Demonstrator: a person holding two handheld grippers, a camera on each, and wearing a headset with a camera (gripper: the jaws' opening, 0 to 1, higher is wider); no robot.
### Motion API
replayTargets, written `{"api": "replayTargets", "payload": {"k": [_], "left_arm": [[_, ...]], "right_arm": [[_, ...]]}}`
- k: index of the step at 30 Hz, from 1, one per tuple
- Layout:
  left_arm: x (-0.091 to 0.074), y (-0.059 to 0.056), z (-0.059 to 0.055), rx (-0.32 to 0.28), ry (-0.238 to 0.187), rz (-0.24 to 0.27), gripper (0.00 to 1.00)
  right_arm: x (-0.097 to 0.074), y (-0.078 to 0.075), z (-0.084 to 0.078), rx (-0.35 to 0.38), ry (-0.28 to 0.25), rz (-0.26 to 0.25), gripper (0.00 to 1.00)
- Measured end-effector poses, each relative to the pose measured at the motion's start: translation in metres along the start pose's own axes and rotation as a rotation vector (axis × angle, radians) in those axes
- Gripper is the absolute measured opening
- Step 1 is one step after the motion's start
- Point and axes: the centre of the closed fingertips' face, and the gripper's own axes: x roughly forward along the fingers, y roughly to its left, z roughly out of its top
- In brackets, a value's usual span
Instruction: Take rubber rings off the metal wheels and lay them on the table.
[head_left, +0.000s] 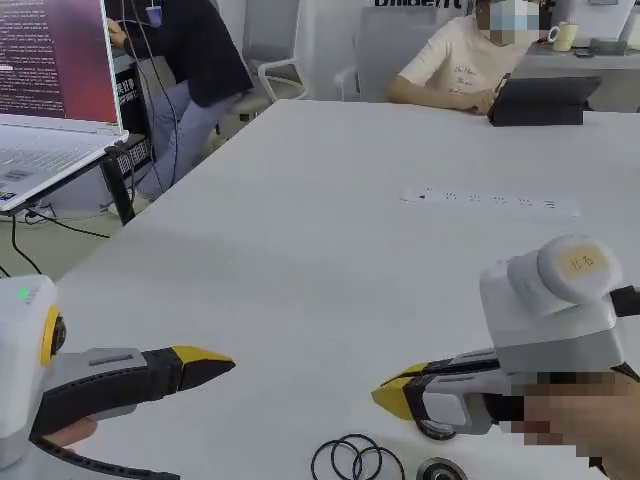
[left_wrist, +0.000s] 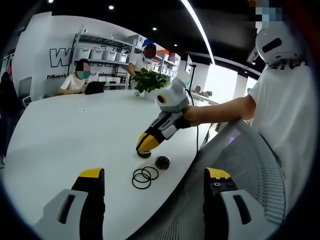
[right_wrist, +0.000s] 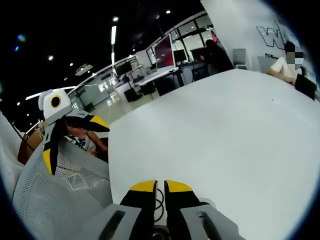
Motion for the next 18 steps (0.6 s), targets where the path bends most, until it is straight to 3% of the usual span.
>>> {"api": "replayTargets", "payload": {"k": [14, 18], "left_arm": [[0.001, -0.008, 0.004, 0.065, 0.012, -0.022, 0.82], [-0.002, -0.003, 0.009, 0.079, 0.013, -0.009, 0.82]], "right_arm": [[-0.027, -0.005, 0.02, -0.043, -0.083, -0.006, 0.07], [-0.033, -0.005, 0.021, -0.059, -0.095, 0.004, 0.09]]}}
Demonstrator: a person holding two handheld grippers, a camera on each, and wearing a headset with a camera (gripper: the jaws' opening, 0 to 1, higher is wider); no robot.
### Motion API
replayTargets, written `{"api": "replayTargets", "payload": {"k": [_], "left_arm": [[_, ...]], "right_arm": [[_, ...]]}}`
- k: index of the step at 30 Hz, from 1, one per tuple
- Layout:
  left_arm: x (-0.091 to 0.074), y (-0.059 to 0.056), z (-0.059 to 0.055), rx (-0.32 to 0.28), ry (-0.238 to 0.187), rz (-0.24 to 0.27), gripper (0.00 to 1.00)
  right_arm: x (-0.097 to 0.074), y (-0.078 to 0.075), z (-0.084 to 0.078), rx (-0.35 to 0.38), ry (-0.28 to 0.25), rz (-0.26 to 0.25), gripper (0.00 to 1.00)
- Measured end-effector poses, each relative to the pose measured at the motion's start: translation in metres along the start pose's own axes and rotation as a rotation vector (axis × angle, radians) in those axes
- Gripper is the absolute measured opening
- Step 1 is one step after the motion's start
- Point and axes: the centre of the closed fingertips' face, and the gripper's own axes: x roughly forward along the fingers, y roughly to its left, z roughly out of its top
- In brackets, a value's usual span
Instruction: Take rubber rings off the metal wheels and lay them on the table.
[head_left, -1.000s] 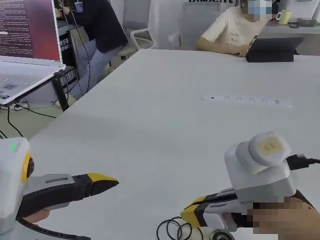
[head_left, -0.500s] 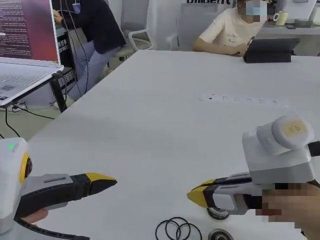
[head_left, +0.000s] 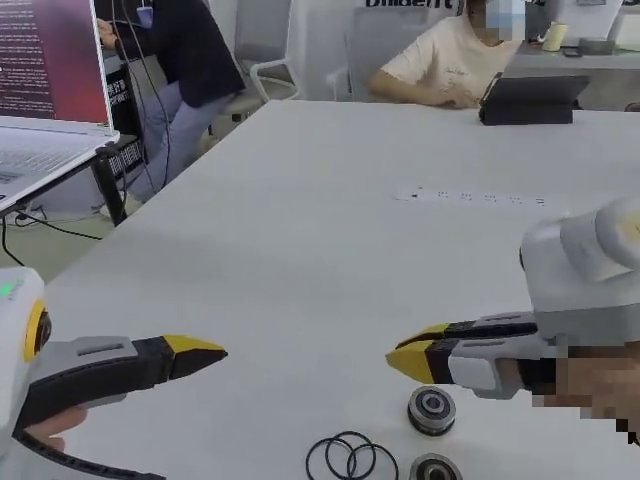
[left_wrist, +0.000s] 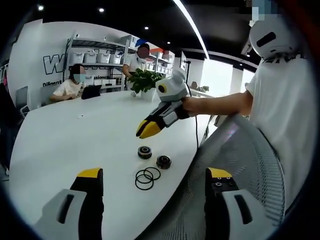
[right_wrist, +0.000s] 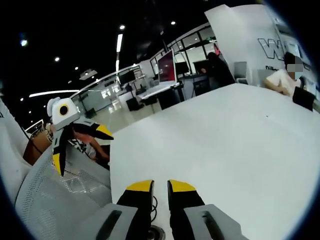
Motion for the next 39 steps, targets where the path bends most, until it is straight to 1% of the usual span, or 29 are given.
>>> {"api": "replayTargets", "payload": {"k": [2, 9, 12, 16, 20, 22, 27, 31, 34, 36, 39], "left_arm": [[-0.001, 0.002, 0.004, 0.007, -0.003, 0.002, 0.82], [0.001, 0.008, 0.023, 0.059, -0.018, 0.001, 0.82], [0.003, 0.011, 0.03, 0.078, -0.024, -0.003, 0.82], [0.005, 0.015, 0.039, 0.111, -0.02, -0.009, 0.82], [0.008, 0.019, 0.049, 0.14, -0.022, -0.013, 0.81], [0.011, 0.02, 0.057, 0.161, -0.03, -0.02, 0.81], [0.022, 0.023, 0.073, 0.21, -0.034, -0.051, 0.8], [0.031, 0.026, 0.082, 0.249, -0.024, -0.083, 0.8], [0.038, 0.027, 0.089, 0.269, -0.025, -0.099, 0.79], [0.045, 0.029, 0.093, 0.282, -0.028, -0.114, 0.79], [0.058, 0.028, 0.1, 0.306, -0.037, -0.146, 0.77]], "right_arm": [[-0.001, -0.001, 0.0, -0.005, -0.002, 0.0, 0.09], [-0.008, -0.007, -0.002, -0.036, -0.001, -0.02, 0.12], [-0.011, -0.011, -0.002, -0.038, -0.002, -0.033, 0.12], [-0.017, -0.019, -0.005, -0.04, -0.005, -0.054, 0.12], [-0.022, -0.029, -0.009, -0.009, -0.018, -0.069, 0.13], [-0.022, -0.033, -0.015, 0.01, -0.009, -0.072, 0.13], [-0.022, -0.038, -0.029, 0.01, 0.025, -0.075, 0.14], [-0.022, -0.042, -0.039, 0.02, 0.045, -0.071, 0.15], [-0.023, -0.045, -0.045, 0.022, 0.059, -0.066, 0.16], [-0.023, -0.046, -0.05, 0.023, 0.07, -0.063, 0.17], [-0.022, -0.045, -0.058, 0.023, 0.089, -0.047, 0.18]]}}
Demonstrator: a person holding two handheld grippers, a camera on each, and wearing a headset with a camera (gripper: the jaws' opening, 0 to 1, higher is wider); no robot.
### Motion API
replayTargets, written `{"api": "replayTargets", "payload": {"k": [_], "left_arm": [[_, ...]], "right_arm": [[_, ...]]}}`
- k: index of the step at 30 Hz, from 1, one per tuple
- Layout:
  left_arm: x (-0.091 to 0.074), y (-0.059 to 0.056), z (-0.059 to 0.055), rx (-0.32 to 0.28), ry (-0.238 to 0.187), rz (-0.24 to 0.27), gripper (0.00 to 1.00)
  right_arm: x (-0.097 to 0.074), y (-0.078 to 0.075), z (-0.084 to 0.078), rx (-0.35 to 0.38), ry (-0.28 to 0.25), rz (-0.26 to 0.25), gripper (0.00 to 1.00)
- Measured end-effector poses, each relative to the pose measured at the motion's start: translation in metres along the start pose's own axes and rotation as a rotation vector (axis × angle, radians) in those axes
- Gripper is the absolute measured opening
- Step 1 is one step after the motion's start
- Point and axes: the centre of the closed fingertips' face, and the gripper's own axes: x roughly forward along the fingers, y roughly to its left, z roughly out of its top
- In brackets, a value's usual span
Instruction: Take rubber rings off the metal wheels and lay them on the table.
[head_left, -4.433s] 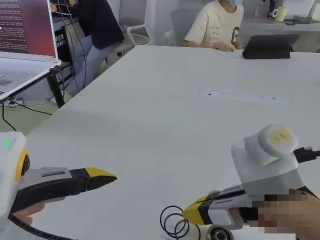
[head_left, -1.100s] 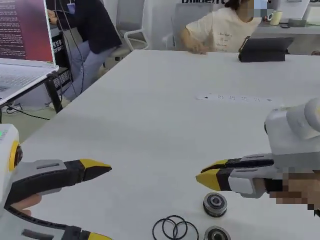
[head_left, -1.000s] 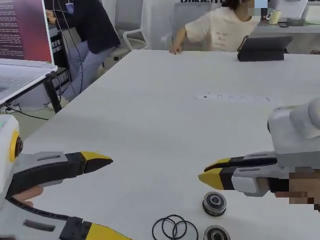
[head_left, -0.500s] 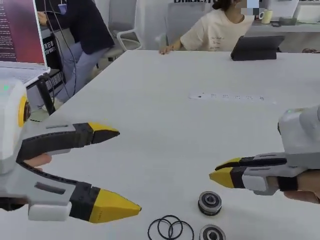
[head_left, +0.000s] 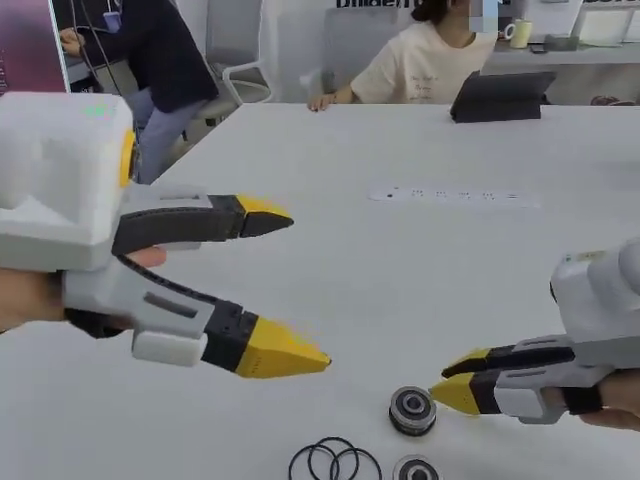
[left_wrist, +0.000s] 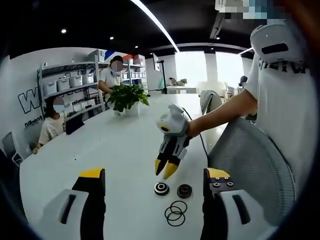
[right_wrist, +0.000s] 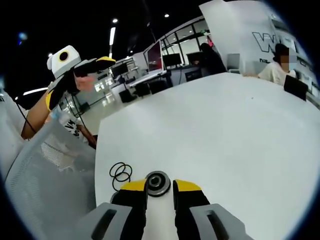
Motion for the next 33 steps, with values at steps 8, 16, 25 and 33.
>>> {"api": "replayTargets", "payload": {"k": [8, 16, 25, 33], "left_arm": [[0.041, -0.004, 0.004, 0.03, -0.033, -0.086, 0.67], [0.083, -0.016, -0.01, 0.095, -0.039, -0.121, 0.51], [0.102, -0.014, -0.054, 0.023, -0.007, -0.038, 0.45], [0.112, -0.011, -0.074, -0.068, 0.01, -0.007, 0.34]], "right_arm": [[0.006, 0.0, -0.016, -0.046, 0.046, 0.011, 0.23], [0.013, 0.001, -0.021, -0.097, 0.061, 0.003, 0.24], [0.016, 0.003, -0.025, -0.113, 0.085, 0.007, 0.24], [0.018, 0.003, -0.026, -0.126, 0.094, 0.009, 0.23]]}}
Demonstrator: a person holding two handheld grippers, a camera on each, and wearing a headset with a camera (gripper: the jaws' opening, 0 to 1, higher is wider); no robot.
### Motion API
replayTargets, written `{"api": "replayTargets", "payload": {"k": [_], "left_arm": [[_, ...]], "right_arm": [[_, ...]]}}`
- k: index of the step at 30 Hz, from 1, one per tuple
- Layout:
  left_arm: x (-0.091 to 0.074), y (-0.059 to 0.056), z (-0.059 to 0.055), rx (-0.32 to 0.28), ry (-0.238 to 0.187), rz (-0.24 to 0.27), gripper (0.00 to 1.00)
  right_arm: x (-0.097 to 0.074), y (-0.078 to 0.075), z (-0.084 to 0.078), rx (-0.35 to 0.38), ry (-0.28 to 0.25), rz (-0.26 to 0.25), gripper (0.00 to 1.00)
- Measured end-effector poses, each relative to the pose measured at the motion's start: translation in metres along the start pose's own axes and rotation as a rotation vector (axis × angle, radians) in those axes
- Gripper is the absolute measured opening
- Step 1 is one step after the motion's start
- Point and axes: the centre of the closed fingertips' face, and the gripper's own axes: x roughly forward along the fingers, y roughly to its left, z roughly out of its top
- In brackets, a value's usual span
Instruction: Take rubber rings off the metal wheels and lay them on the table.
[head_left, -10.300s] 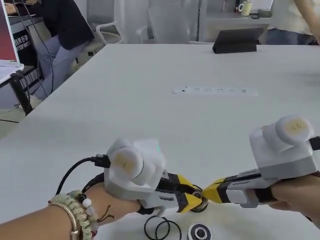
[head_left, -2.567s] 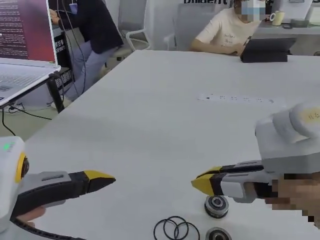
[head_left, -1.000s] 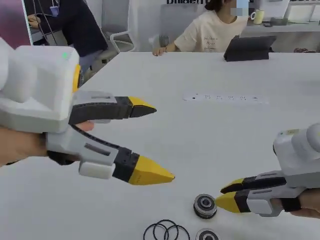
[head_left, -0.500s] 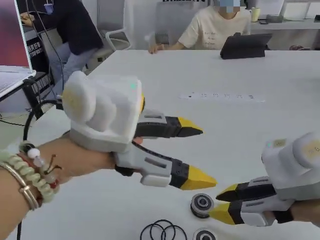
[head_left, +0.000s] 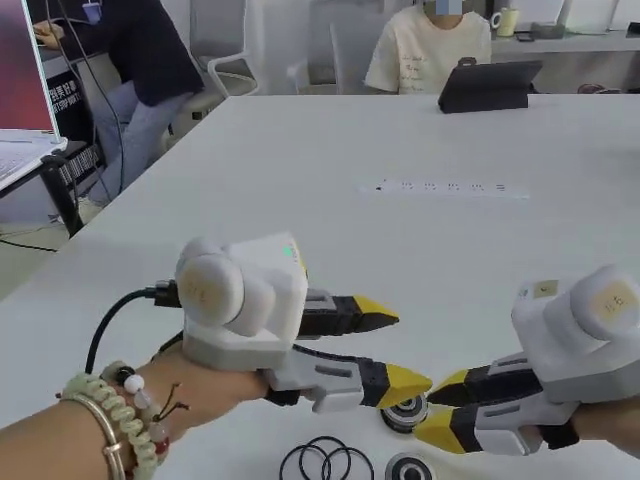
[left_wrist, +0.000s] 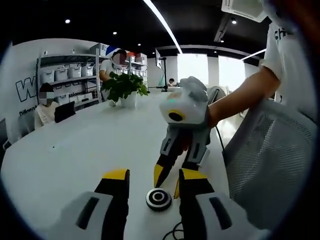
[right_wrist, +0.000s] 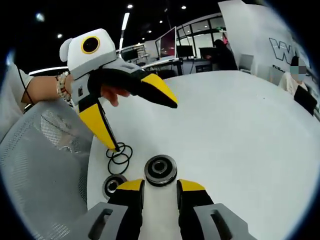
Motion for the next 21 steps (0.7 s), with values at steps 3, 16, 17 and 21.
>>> {"api": "replayTargets", "payload": {"k": [3, 16, 17, 21], "left_arm": [[0.003, 0.001, -0.013, 0.014, 0.048, 0.003, 0.3], [0.01, 0.003, -0.043, 0.031, 0.144, 0.035, 0.16], [0.01, 0.002, -0.043, 0.027, 0.145, 0.033, 0.16], [0.013, -0.005, -0.05, 0.016, 0.159, 0.004, 0.16]], "right_arm": [[0.002, 0.001, 0.0, -0.009, 0.006, 0.0, 0.23], [0.006, 0.002, 0.001, -0.023, 0.009, -0.002, 0.21], [0.006, 0.002, 0.001, -0.026, 0.008, -0.005, 0.21], [0.006, 0.001, 0.001, -0.033, 0.01, -0.009, 0.19]]}}
